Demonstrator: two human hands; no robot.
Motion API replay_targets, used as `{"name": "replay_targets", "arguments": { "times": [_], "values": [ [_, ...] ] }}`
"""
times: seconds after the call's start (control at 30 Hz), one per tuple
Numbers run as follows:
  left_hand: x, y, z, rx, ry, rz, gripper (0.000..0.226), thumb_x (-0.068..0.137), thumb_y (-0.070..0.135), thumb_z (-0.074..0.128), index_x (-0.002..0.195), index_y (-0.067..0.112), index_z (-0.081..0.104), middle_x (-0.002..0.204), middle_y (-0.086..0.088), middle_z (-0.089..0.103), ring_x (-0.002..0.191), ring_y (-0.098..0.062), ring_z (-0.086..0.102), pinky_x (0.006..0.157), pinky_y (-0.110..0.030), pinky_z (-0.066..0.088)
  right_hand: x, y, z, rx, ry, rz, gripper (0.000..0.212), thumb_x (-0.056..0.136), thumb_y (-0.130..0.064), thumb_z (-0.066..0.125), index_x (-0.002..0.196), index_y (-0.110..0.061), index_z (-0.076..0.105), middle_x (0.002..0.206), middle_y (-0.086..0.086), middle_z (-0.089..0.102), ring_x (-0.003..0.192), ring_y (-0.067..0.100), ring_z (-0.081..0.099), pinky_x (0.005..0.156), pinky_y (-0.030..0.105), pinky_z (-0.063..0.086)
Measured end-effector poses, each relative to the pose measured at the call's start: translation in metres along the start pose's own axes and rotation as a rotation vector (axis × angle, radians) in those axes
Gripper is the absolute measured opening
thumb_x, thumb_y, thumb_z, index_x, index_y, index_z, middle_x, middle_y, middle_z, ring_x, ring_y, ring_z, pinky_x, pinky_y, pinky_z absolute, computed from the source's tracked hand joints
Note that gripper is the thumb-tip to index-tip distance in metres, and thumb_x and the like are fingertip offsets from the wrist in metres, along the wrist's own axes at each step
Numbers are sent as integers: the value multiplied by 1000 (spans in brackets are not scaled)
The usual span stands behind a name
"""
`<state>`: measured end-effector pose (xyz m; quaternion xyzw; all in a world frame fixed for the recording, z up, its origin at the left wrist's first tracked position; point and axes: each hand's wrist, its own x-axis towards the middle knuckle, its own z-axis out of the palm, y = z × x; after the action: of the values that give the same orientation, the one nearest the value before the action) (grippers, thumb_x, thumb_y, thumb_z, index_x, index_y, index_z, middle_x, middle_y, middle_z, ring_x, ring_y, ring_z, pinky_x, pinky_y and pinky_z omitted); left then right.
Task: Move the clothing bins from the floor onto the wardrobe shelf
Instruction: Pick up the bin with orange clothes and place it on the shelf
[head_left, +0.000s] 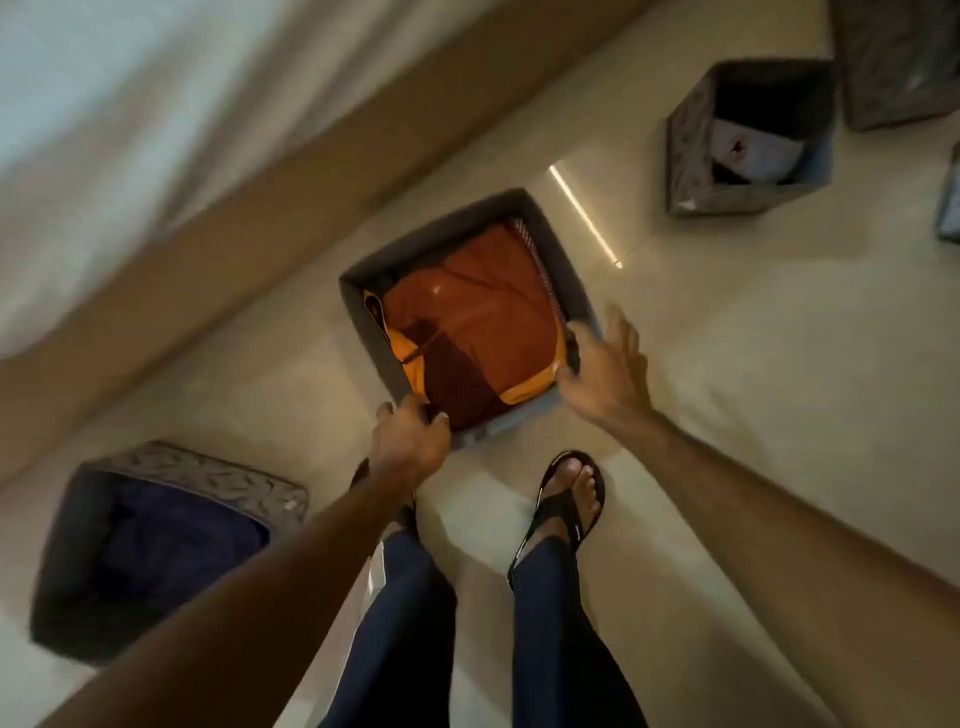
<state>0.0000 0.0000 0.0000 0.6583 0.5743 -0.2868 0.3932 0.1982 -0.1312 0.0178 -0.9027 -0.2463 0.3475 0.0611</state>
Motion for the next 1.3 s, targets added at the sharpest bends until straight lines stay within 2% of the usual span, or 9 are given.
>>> {"name": "replay_targets", "arguments": {
  "times": [0.27, 0.43, 0.53, 0.6, 0.77, 0.93, 1.13, 1.2, 1.3],
  "values": [
    [43, 9, 30, -195, -2, -271, 44, 85, 32, 57, 115, 0, 60, 110, -17, 64, 95, -36, 62, 84, -38, 53, 62, 24, 39, -11, -24, -13, 36, 88, -22, 57, 121, -7, 51, 122, 18, 50, 110, 37, 53, 87, 42, 45],
    [50, 13, -16, -325, 321, -8, 44, 87, 25, 61, 128, 10, 56, 126, -13, 59, 108, -29, 57, 91, -31, 44, 27, 28, 51, 87, -142, 85, 11, 87, -18, 53, 80, -11, 59, 87, 14, 60, 86, 37, 59, 67, 35, 44],
    [58, 6, -28, -237, 297, 69, 64, 89, 25, 63, 147, 20, 36, 159, -10, 18, 142, -33, 29, 113, -43, 35, 7, 24, 60, 189, -487, 86, 35, 87, -28, 60, 120, -15, 65, 117, 8, 68, 106, 28, 63, 90, 38, 52],
    [56, 6, -22, -245, 155, 4, 73, 88, 26, 64, 150, 30, 25, 160, -12, 16, 142, -36, 28, 112, -45, 35, 8, 20, 60, 187, -424, 107, 48, 87, -32, 59, 134, -20, 55, 122, 9, 66, 110, 30, 62, 90, 36, 52],
    [39, 24, -1, -256, -16, 62, 49, 90, 16, 61, 137, 11, 49, 139, -14, 53, 125, -33, 50, 93, -29, 39, 9, 12, 64, 145, -62, 259, 11, 88, -20, 51, 88, -9, 53, 96, 19, 63, 81, 37, 56, 64, 36, 38],
    [43, 21, -13, -214, 160, 62, 42, 85, 8, 55, 127, 12, 55, 127, -15, 61, 113, -35, 58, 88, -31, 44, -14, 10, 81, 82, -421, 133, 22, 84, -30, 55, 90, -13, 67, 87, 10, 66, 81, 30, 64, 69, 36, 53],
    [72, 0, -48, -116, 35, 71, 58, 91, 24, 59, 146, 18, 39, 152, -8, 40, 136, -29, 41, 111, -39, 37, 22, -2, 56, -198, 305, -5, 39, 81, -27, 60, 119, -19, 56, 133, 15, 39, 121, 32, 41, 83, 44, 45],
    [80, 5, -54, -99, 0, 117, 61, 93, 27, 59, 148, 21, 35, 156, -7, 32, 141, -29, 34, 115, -39, 31, 45, -2, 52, -127, 227, 174, 44, 79, -26, 62, 121, -18, 53, 145, 17, 27, 131, 36, 29, 93, 51, 42],
    [83, 22, -57, -136, -36, 101, 58, 93, 23, 60, 146, 16, 38, 150, -9, 42, 137, -31, 40, 110, -34, 34, 68, -4, 52, 219, -148, 394, 32, 83, -22, 58, 112, -8, 62, 129, 16, 55, 113, 34, 53, 89, 38, 49]
  ]
}}
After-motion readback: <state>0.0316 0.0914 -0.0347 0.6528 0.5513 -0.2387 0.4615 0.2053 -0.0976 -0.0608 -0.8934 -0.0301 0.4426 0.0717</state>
